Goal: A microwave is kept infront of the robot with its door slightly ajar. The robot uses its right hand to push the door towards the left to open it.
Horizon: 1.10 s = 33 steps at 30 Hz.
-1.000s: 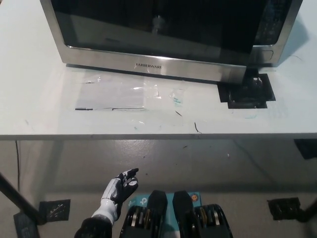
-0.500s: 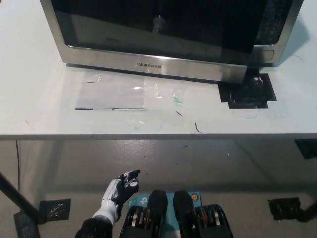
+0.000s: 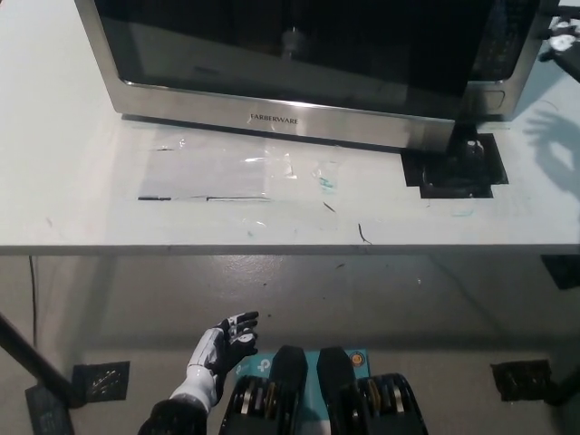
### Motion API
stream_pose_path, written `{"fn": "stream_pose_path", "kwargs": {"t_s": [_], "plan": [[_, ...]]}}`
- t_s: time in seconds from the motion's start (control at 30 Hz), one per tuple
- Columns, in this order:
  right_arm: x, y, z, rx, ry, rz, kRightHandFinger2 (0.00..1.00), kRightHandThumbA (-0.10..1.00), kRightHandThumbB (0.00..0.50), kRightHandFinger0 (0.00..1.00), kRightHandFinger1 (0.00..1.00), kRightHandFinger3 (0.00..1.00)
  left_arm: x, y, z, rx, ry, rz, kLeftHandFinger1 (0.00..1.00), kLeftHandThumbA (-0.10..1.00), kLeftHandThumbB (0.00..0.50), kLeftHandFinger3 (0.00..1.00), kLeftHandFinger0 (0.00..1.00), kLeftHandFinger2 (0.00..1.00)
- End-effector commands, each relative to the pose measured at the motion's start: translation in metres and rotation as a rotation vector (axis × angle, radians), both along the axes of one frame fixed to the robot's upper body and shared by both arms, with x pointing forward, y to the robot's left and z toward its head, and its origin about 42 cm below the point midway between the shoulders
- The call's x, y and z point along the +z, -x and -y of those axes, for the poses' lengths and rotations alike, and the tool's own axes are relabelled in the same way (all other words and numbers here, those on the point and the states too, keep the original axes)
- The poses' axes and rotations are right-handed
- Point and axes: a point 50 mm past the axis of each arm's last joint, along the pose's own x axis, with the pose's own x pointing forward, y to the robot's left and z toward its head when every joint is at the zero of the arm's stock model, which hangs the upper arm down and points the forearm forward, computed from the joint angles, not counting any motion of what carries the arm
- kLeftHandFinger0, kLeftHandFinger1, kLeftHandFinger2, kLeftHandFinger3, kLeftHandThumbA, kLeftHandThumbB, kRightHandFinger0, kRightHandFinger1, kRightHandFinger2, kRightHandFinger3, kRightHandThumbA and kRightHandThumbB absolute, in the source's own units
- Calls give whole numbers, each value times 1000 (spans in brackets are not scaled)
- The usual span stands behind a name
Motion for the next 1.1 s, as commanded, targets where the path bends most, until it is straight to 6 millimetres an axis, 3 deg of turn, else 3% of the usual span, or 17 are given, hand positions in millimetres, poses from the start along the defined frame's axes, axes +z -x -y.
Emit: {"fn": "stream_pose_path", "kwargs": {"t_s": [0.0, 0.1, 0.17, 0.27, 0.47, 0.7, 0.77, 0.83, 0.87, 0.97, 1.0, 1.07], "plan": [[30, -16, -14, -14, 54, 121, 583, 121, 171, 345, 463, 706, 17, -15, 6, -22, 14, 67, 856, 179, 290, 717, 828, 850], [29, -20, -18, -18, 80, 114, 575, 121, 173, 320, 448, 707, 17, -16, 6, -30, 0, 67, 861, 199, 291, 714, 838, 846], [26, -28, -25, -21, 98, 99, 576, 125, 183, 312, 445, 716, 19, -17, 6, -27, -6, 67, 898, 199, 303, 767, 871, 893], [20, -31, -34, -4, 87, 88, 576, 103, 161, 328, 454, 725, 18, -17, 6, -36, -24, 64, 912, 219, 299, 794, 881, 908], [8, -35, -55, 41, 75, 82, 507, 102, 207, 299, 399, 679, 18, -16, 6, -42, -21, 68, 911, 226, 305, 781, 897, 895], [0, -34, -82, 98, 34, 75, 484, 84, 203, 285, 382, 706, 17, -15, 4, -48, -11, 69, 898, 218, 295, 769, 880, 879], [-2, -30, -96, 129, 45, 90, 495, 121, 196, 288, 392, 680, 17, -15, 4, -53, -11, 76, 883, 234, 299, 772, 864, 870], [-4, -24, -102, 139, 58, 96, 484, 158, 205, 275, 376, 660, 16, -15, 4, -61, -41, 72, 928, 260, 299, 787, 913, 895], [-7, -15, -113, 166, 72, 96, 466, 198, 208, 276, 364, 660, 16, -16, 4, -49, -25, 63, 940, 221, 298, 771, 940, 895], [-9, -10, -118, 184, 65, 96, 480, 193, 203, 291, 379, 667, 16, -16, 4, -34, 0, 59, 884, 172, 297, 725, 879, 853], [-15, 5, -128, 216, 35, 112, 477, 176, 200, 251, 366, 642, 18, -17, 3, -53, -21, 67, 901, 204, 285, 725, 899, 863], [-19, 14, -131, 233, 24, 122, 461, 175, 197, 234, 338, 616, 18, -17, 3, -61, -27, 74, 925, 218, 284, 762, 922, 889]]}}
